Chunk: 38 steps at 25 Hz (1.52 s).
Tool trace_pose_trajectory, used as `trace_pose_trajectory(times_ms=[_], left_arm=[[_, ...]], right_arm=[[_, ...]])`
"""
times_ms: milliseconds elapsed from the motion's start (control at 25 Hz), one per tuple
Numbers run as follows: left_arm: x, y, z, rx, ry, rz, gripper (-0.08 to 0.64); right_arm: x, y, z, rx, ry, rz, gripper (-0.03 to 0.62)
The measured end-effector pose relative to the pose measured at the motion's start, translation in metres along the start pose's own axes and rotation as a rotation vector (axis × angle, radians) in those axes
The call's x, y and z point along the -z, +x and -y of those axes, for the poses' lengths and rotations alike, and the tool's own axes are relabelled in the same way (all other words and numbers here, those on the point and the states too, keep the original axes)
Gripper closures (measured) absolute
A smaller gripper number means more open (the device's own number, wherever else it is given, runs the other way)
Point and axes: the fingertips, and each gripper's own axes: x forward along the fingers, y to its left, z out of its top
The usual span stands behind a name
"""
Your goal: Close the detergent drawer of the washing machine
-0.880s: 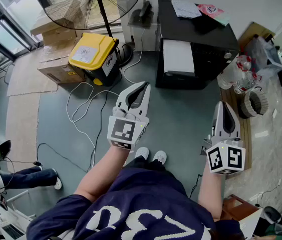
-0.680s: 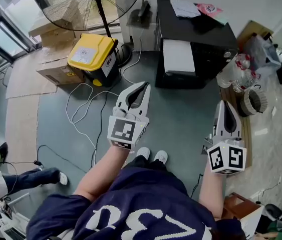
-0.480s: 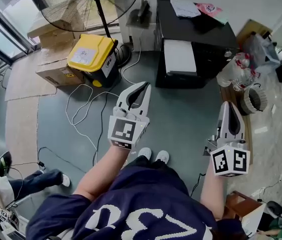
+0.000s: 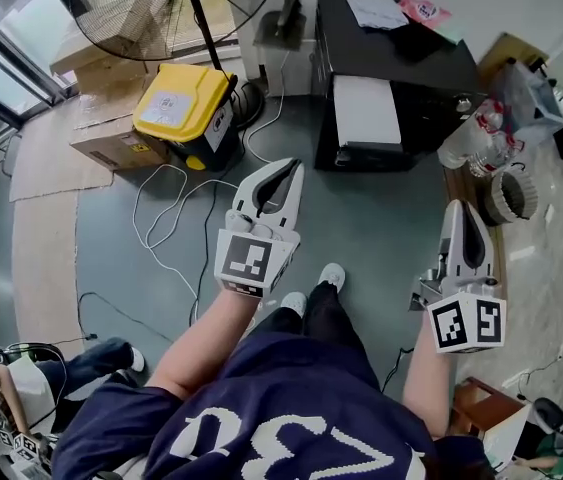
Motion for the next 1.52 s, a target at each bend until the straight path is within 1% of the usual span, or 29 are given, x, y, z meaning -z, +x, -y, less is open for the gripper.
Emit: trace_pose_trajectory(times_ms=[120, 160, 320, 400, 560, 760, 1000, 1080, 1160, 1240, 1280, 1400, 1520], left_arm=[[0.011, 0.013, -0.007, -0.018, 0.007, -0.042, 0.538], [0.011, 0.02, -0.01, -0.029, 0.008, -0.038, 0.538], [-0.002, 0.057, -0.015, -0.059, 0.014, 0.024, 0.538], [-0.005, 0.076, -0.017, -0.073, 0.021, 0.032, 0.538], [-0.004, 0.114, -0.014, -0.098, 0.032, 0.037, 0.538], [-0.002, 0.155, -0.01, -0.132, 0.04, 0.035, 0.538], [0.01, 0.176, -0.012, -0.157, 0.043, -0.003, 0.538], [0.014, 0.184, -0.019, -0.161, 0.038, -0.015, 0.538], [0.019, 0.194, -0.026, -0.161, 0.033, -0.025, 0.538], [0.022, 0.206, -0.033, -0.151, 0.03, -0.029, 0.538], [0.023, 0.214, -0.036, -0.144, 0.028, -0.029, 0.538], [0.023, 0.24, -0.05, -0.116, 0.029, -0.026, 0.538], [0.02, 0.273, -0.069, -0.087, 0.049, -0.016, 0.538]], right_arm=[[0.002, 0.022, 0.008, -0.028, 0.004, 0.004, 0.577], [0.003, 0.03, 0.011, -0.037, 0.005, 0.003, 0.577], [0.0, 0.061, 0.028, -0.092, -0.002, -0.008, 0.577], [-0.005, 0.078, 0.04, -0.114, -0.015, -0.003, 0.577], [-0.014, 0.11, 0.07, -0.149, -0.001, 0.018, 0.577], [-0.013, 0.148, 0.103, -0.178, -0.013, 0.014, 0.577], [0.004, 0.18, 0.124, -0.174, -0.013, -0.015, 0.577], [0.01, 0.192, 0.125, -0.179, 0.003, -0.025, 0.577], [0.013, 0.203, 0.127, -0.183, 0.04, -0.025, 0.577], [0.012, 0.215, 0.13, -0.187, 0.083, -0.014, 0.577], [0.012, 0.221, 0.131, -0.184, 0.086, -0.007, 0.577], [0.01, 0.245, 0.137, -0.155, 0.053, -0.001, 0.577], [0.004, 0.275, 0.144, -0.125, 0.05, 0.011, 0.577]])
